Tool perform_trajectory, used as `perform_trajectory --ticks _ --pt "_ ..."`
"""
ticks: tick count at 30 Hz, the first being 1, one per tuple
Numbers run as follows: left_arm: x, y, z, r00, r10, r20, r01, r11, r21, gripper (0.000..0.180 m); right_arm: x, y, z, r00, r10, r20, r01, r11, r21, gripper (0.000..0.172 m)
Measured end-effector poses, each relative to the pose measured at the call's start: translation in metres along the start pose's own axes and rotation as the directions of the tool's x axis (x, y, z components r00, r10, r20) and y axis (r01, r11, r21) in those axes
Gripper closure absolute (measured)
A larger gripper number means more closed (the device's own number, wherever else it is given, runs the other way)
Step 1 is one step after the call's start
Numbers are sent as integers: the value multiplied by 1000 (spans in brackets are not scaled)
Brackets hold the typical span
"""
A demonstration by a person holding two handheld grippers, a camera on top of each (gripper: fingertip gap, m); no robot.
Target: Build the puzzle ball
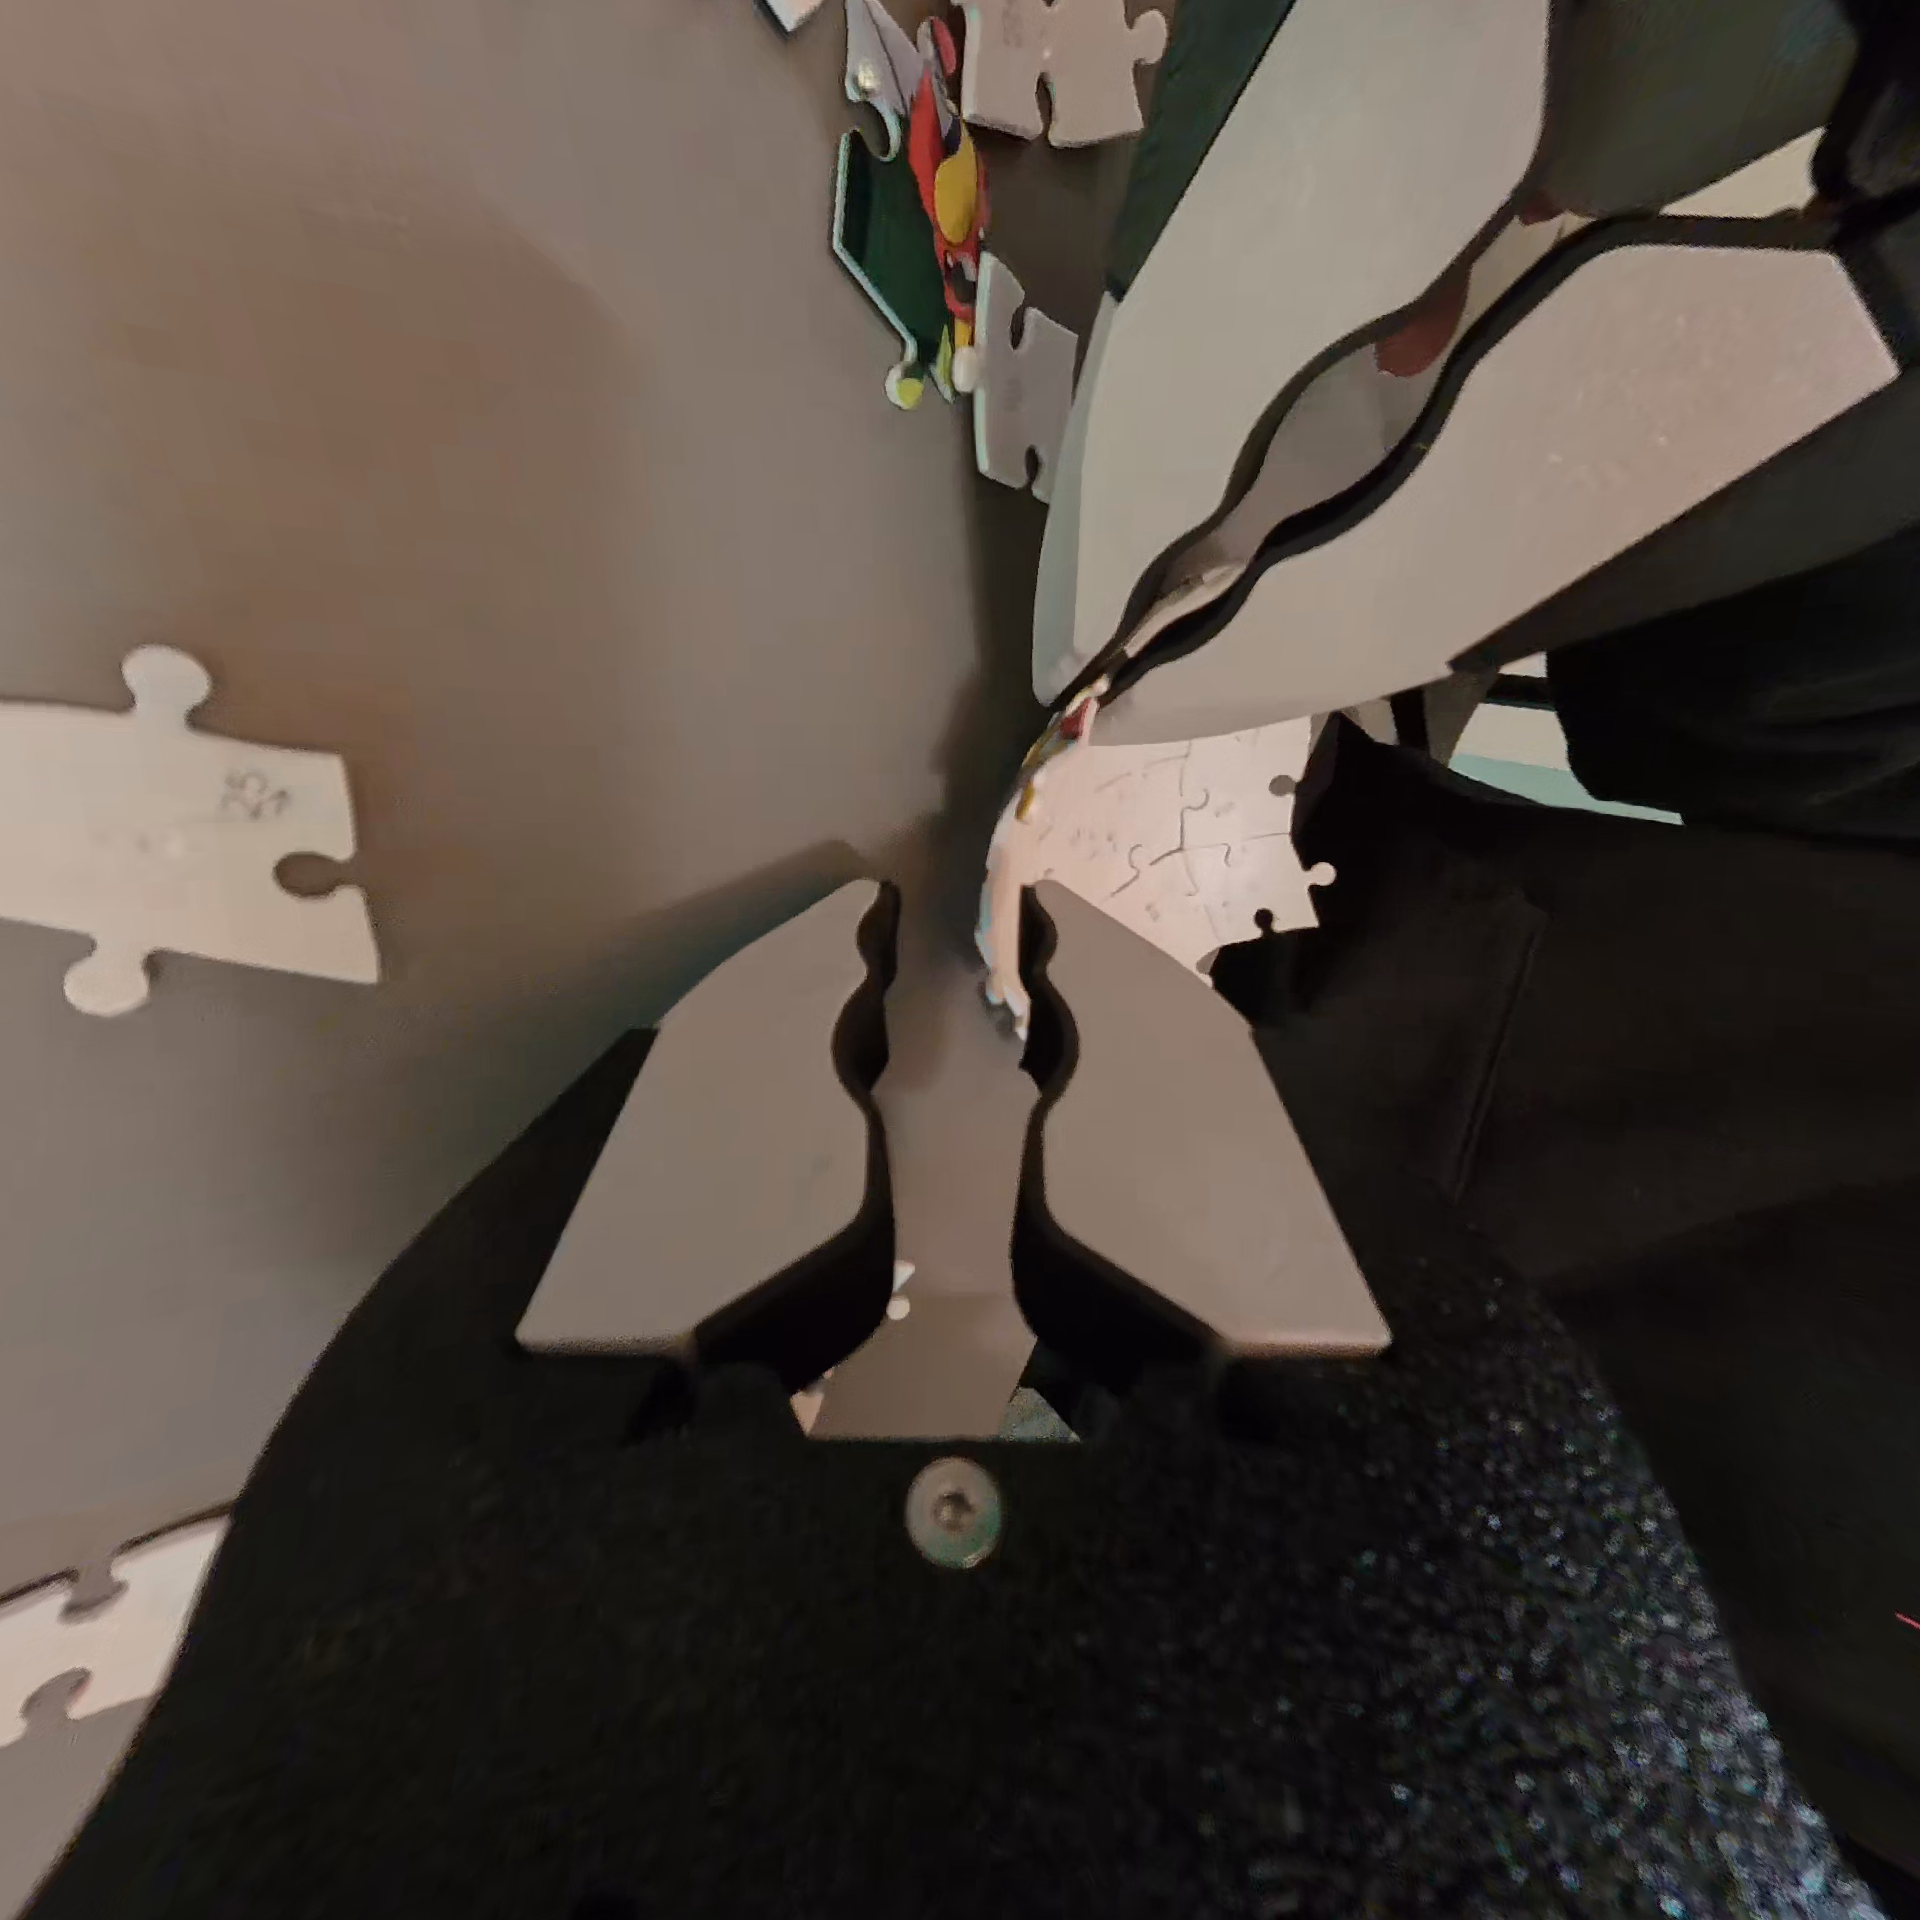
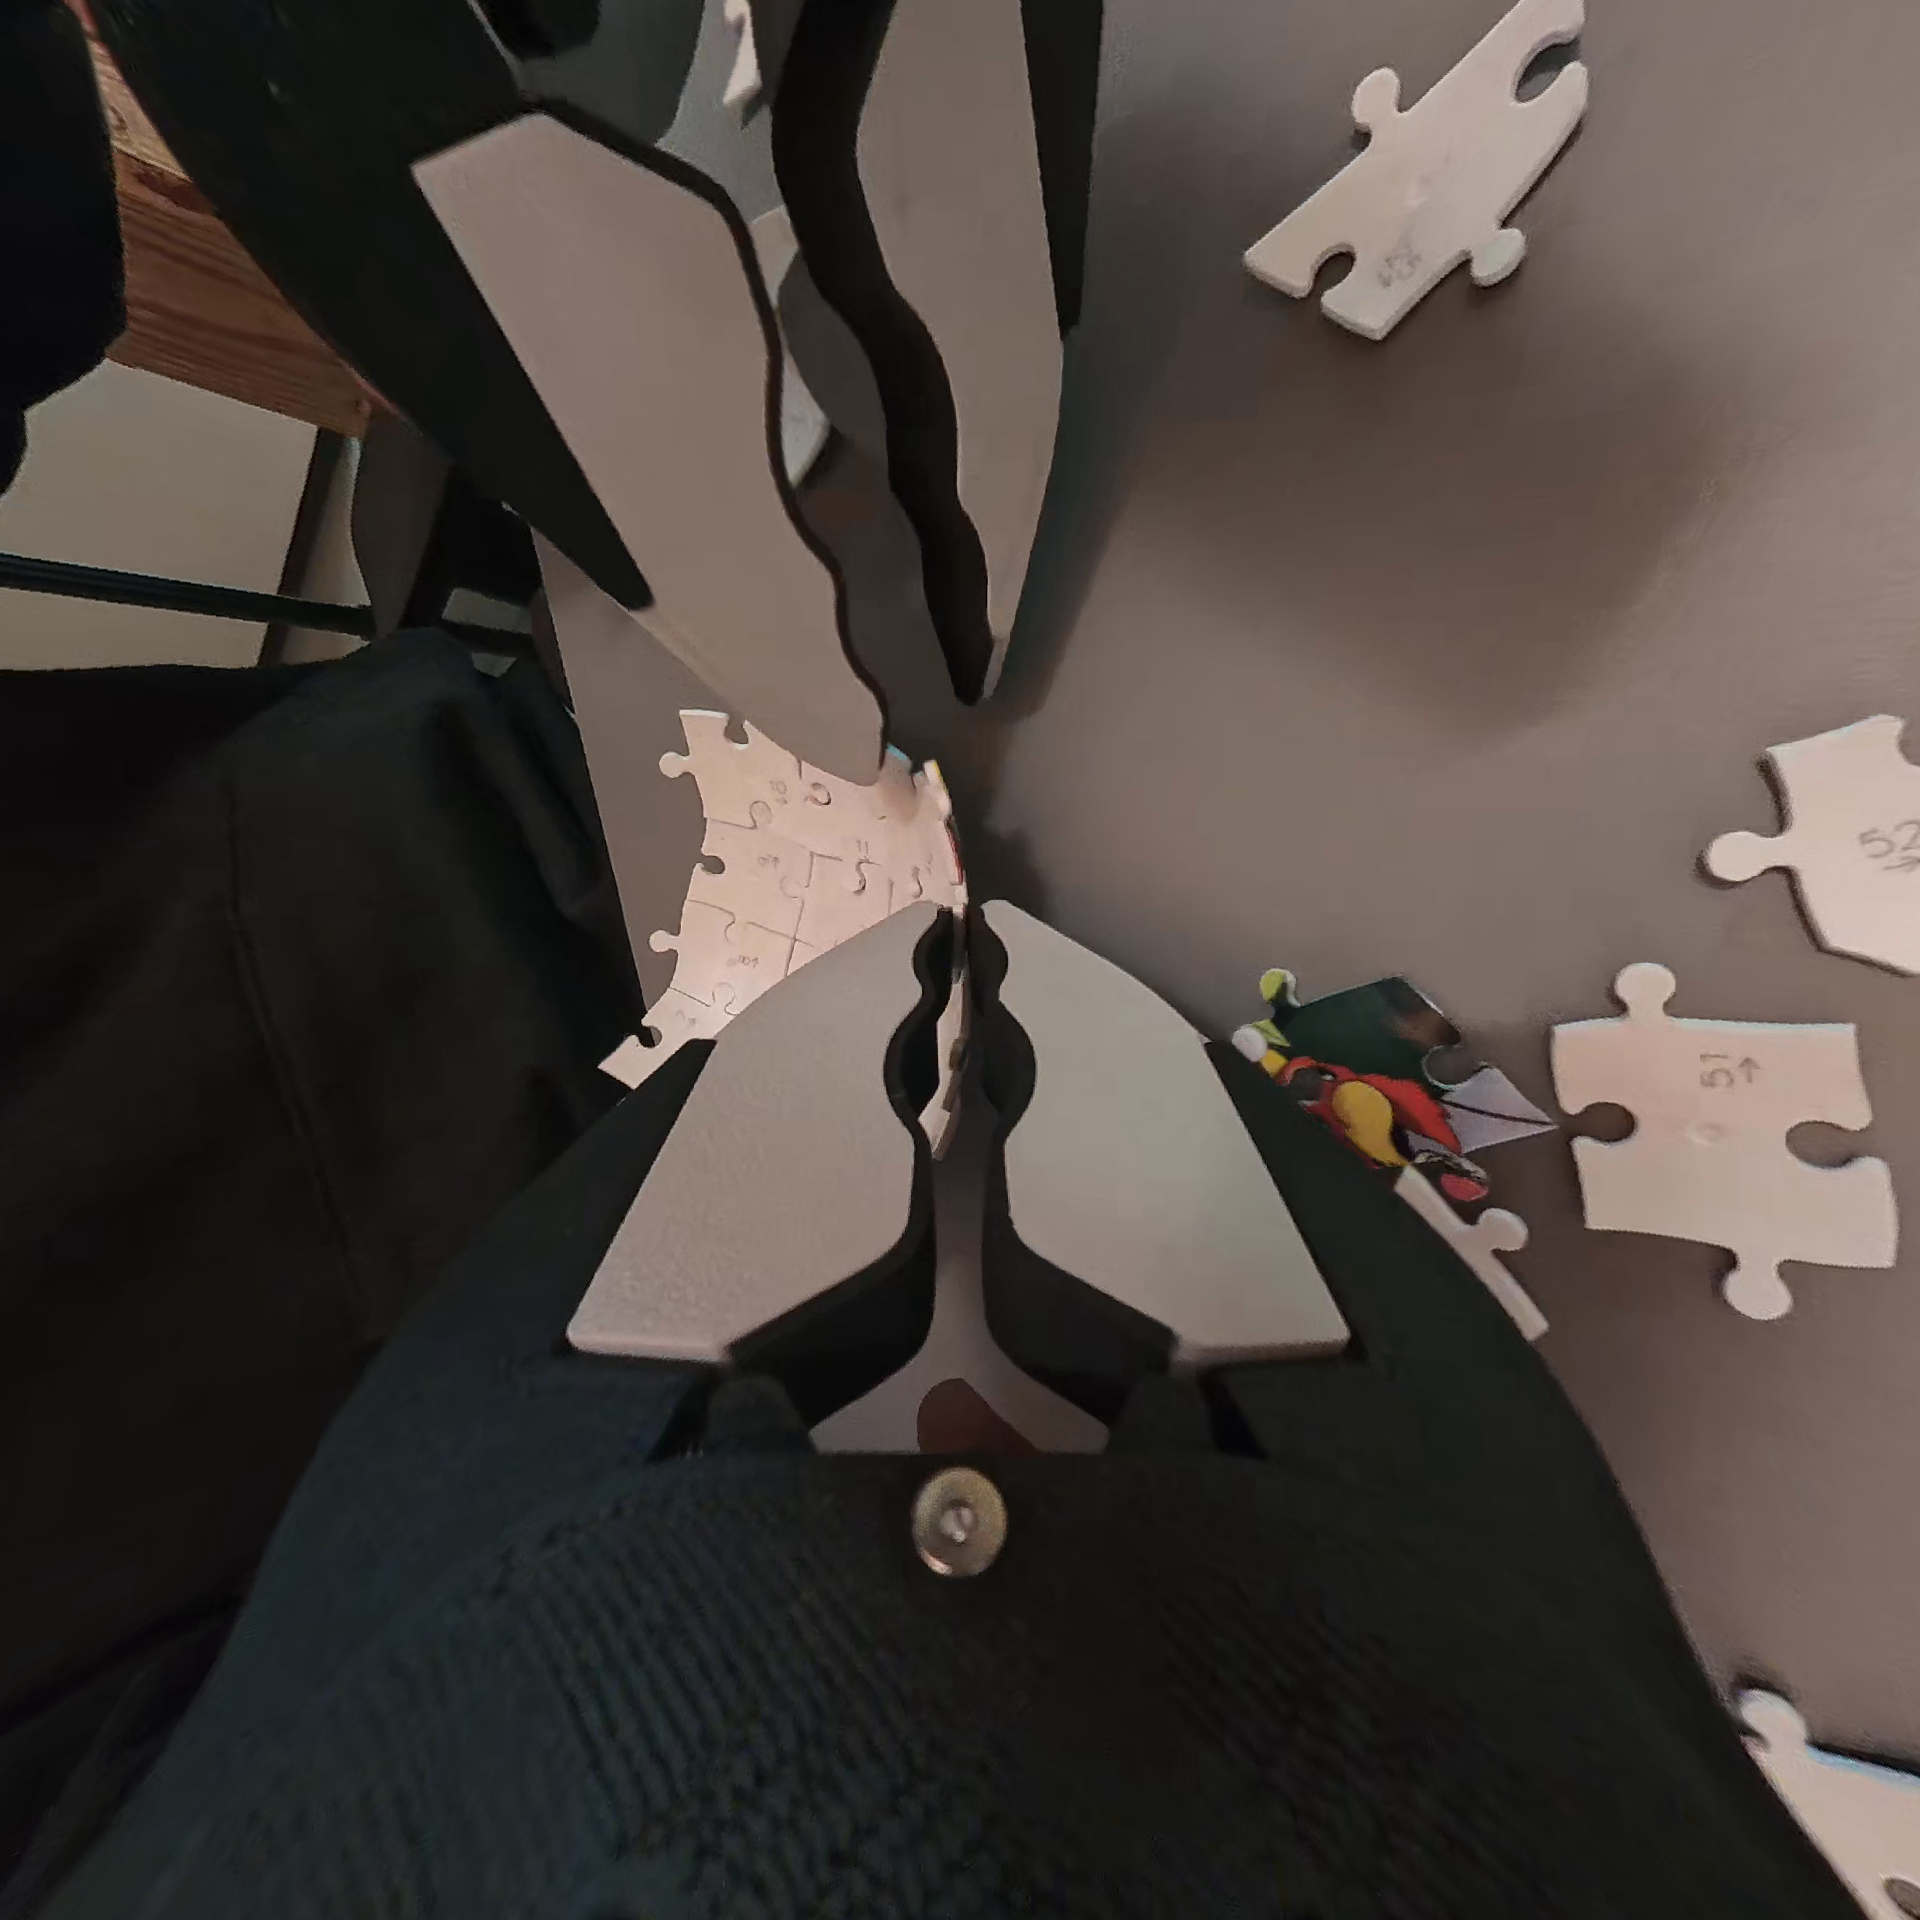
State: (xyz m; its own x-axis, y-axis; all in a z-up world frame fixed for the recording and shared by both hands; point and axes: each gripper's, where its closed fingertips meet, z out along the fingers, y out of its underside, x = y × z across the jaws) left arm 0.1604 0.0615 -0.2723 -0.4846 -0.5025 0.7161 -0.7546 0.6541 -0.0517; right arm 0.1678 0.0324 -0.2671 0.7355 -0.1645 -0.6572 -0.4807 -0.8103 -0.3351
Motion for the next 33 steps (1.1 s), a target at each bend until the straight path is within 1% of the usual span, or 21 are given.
perform_trajectory --ticks 3,7,10,13,16,19,21,25,28,33 --pt "1 4 -1 1000 -5 31 5 1000 9 153 -3 0 1 1000 -19 -6 19 1000 6 169" --pt "0 14 2 995 -54 78 53 999 12 146 -4 -1 1 999 -32 -14 32 999 8 169" --pt "4 21 4 993 -101 58 100 995 11 143 -6 -1 1 999 -45 -9 45 999 8 169" --pt "10 26 8 991 -127 37 127 992 2 142 -8 -1 2 999 -53 -1 53 999 8 169" --pt "15 29 10 989 -145 19 145 989 19 140 -10 0 3 998 -65 6 65 998 12 169" --pt "19 30 10 985 -173 -10 173 983 60 141 -13 3 4 996 -91 14 91 996 3 169" --pt "19 33 9 983 -181 -8 181 980 84 142 -13 4 4 994 -109 8 109 994 -7 169" --pt "22 40 4 981 -194 -30 196 971 139 144 -14 0 2 992 -126 -4 126 992 2 169" --pt "25 45 5 983 -178 -34 181 974 133 147 -12 -4 -2 991 -129 -31 130 991 15 169" --pt "25 38 10 985 -167 -35 170 979 114 151 -9 -4 -10 993 -101 -64 103 994 30 169"
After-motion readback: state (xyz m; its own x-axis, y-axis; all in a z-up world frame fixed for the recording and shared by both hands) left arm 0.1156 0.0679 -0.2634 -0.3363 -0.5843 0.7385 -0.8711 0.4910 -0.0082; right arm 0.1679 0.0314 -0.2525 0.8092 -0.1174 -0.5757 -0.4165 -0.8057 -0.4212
